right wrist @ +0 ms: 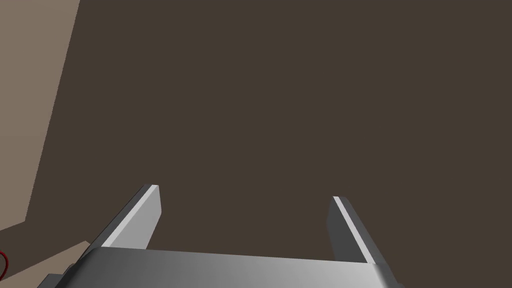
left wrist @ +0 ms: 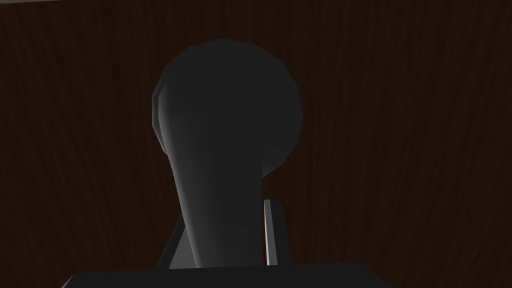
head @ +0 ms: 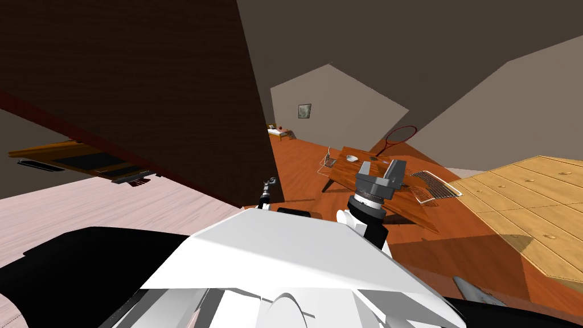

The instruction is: Push the door open

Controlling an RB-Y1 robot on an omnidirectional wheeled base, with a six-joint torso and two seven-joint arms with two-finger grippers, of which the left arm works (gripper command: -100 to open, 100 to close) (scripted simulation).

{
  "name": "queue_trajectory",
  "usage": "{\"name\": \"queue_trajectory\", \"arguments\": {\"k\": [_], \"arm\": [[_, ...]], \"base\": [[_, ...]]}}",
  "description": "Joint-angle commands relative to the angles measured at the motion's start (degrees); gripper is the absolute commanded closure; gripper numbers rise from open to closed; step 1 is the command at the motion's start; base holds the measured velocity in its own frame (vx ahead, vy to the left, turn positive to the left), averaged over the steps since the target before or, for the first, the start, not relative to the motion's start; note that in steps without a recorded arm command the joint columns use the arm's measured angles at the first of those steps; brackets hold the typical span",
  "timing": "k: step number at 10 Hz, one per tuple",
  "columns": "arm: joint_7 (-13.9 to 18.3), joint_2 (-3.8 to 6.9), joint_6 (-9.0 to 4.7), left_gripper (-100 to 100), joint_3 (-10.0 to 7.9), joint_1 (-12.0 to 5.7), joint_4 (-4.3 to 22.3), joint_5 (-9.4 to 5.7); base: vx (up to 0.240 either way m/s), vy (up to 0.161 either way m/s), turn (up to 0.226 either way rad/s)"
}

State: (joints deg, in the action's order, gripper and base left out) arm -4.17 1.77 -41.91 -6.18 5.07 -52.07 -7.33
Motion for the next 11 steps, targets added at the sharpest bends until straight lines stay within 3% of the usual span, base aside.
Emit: {"name": "queue_trajectory", "arguments": {"k": [1, 5, 9, 10, 11], "arm": [[-0.26, 0.55, 0.00, 100, -0.99, -0.15, -0.48, -0.47], [-1.05, 0.55, -0.12, 100, -3.52, -0.18, -0.40, -1.77], [-1.83, -0.80, -0.23, 100, -5.98, -0.21, -0.33, -3.03], [-1.73, -0.42, -0.21, 100, -5.82, 0.04, -0.06, -2.90], [-2.07, 0.30, -0.31, 100, -7.01, 0.10, -0.21, -3.57]], "base": [[0.164, -0.055, 0.041], [0.208, -0.047, 0.059], [0.207, -0.055, 0.069], [0.090, -0.013, 0.039], [0.164, -0.008, 0.036]]}}
